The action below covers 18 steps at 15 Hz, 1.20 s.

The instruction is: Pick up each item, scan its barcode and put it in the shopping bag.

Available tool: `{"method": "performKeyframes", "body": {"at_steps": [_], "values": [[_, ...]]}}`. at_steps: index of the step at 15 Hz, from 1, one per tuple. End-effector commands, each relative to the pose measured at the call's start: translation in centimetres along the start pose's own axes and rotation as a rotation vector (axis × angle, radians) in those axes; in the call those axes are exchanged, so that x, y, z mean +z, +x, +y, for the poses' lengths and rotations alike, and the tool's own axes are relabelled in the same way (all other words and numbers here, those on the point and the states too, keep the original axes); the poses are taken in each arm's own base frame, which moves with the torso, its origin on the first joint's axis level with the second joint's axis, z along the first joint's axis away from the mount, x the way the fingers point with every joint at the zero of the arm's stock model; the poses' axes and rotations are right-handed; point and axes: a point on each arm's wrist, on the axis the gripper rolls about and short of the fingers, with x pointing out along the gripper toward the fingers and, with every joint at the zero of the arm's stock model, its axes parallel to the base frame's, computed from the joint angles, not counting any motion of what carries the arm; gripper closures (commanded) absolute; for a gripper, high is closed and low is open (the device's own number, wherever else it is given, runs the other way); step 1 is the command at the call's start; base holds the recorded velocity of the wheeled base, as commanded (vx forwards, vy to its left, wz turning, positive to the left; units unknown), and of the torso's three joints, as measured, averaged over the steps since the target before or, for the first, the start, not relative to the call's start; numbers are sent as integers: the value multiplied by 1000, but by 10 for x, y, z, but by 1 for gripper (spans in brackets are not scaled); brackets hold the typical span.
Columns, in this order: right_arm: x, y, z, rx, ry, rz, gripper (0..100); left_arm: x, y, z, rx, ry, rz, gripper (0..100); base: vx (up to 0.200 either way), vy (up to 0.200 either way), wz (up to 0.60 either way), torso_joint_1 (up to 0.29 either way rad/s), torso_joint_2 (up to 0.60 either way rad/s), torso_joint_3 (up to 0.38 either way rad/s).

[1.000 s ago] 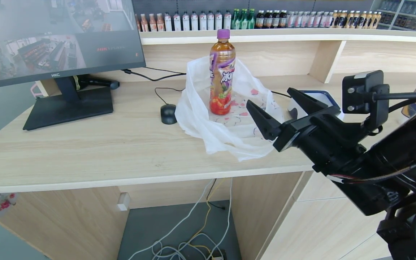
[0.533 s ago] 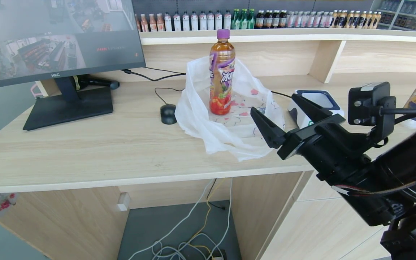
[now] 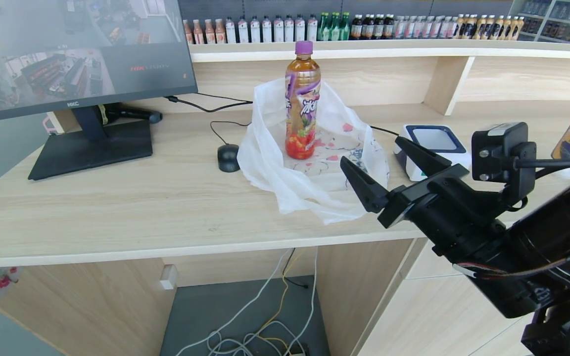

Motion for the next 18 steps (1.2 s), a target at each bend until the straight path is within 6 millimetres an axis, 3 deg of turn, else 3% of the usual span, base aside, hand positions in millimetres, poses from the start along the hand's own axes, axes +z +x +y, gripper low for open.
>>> {"method": "performKeyframes", "body": {"at_steps": [1, 6, 18], "values": [[-1, 0, -1, -4, -2, 4, 0, 0, 0, 0, 1, -1, 0, 0, 0, 0, 0, 0, 0, 0], [-7, 8, 1, -5, -2, 8, 0, 0, 0, 0, 1, -6, 0, 0, 0, 0, 0, 0, 0, 0], [-5, 6, 1, -4, 0, 4, 0, 0, 0, 0, 1, -6, 3, 0, 0, -200, 0, 4, 2, 3]]}}
